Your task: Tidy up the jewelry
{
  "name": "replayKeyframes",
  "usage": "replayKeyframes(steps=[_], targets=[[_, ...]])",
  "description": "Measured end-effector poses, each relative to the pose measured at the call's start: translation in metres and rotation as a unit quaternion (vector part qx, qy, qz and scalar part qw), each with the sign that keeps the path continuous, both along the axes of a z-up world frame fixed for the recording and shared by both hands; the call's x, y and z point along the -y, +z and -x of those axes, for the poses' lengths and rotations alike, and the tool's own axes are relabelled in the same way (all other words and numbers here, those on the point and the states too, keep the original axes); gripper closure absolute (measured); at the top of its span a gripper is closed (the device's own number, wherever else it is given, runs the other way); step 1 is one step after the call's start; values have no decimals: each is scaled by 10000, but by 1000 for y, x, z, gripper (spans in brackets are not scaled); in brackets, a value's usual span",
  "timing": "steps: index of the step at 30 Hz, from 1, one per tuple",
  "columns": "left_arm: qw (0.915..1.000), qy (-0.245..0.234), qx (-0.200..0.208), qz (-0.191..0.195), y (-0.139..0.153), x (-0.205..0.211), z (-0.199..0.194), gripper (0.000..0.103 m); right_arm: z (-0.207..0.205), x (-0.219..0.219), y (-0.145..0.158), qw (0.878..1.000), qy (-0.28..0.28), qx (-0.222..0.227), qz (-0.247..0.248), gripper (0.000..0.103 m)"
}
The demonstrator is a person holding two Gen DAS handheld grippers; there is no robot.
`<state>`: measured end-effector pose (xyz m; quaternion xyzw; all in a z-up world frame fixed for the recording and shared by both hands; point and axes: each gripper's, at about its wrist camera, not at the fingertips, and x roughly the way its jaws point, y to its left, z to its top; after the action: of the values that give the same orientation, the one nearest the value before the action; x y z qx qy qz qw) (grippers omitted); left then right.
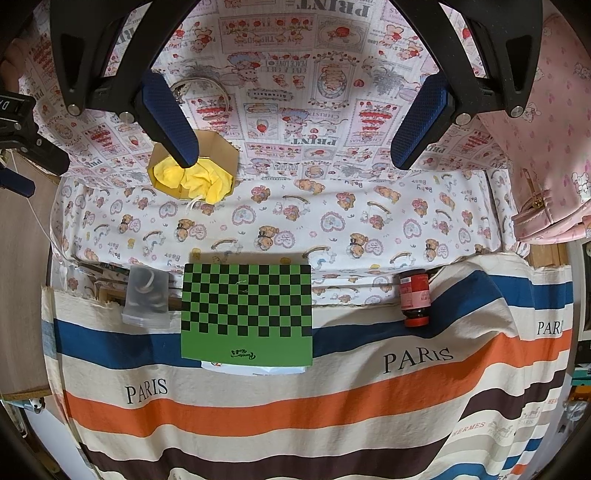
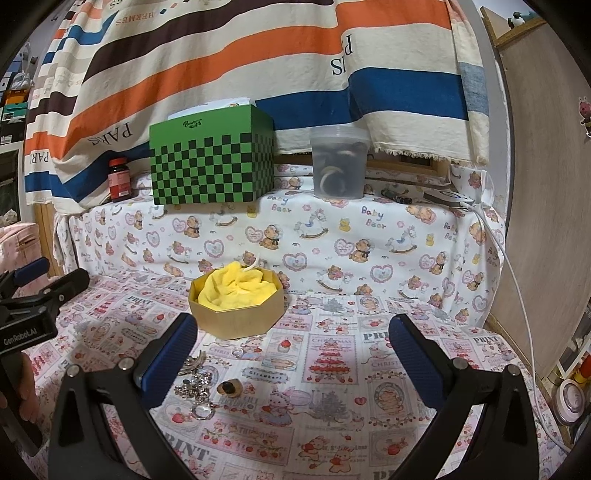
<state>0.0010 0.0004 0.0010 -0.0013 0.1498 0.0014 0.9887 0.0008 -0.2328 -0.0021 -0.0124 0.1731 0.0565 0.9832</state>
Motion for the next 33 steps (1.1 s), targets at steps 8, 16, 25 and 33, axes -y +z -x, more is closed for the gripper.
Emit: replayKeyframes(steps=[8, 16, 25, 33], targets=[[10000, 3, 0, 2, 0, 0, 0, 0, 0, 0, 0, 10000, -3, -9, -6, 0], [10000, -36, 12, 1, -2, 3, 0, 0, 0, 0, 0, 10000, 18, 19, -18, 0], [9997, -243, 49, -74, -1, 7, 4, 0, 9, 0, 3, 9997, -44, 241, -10, 0], [9998, -208, 23, 3, -1, 2, 3, 0, 10, 0, 4, 9997, 132, 166, -84, 0]])
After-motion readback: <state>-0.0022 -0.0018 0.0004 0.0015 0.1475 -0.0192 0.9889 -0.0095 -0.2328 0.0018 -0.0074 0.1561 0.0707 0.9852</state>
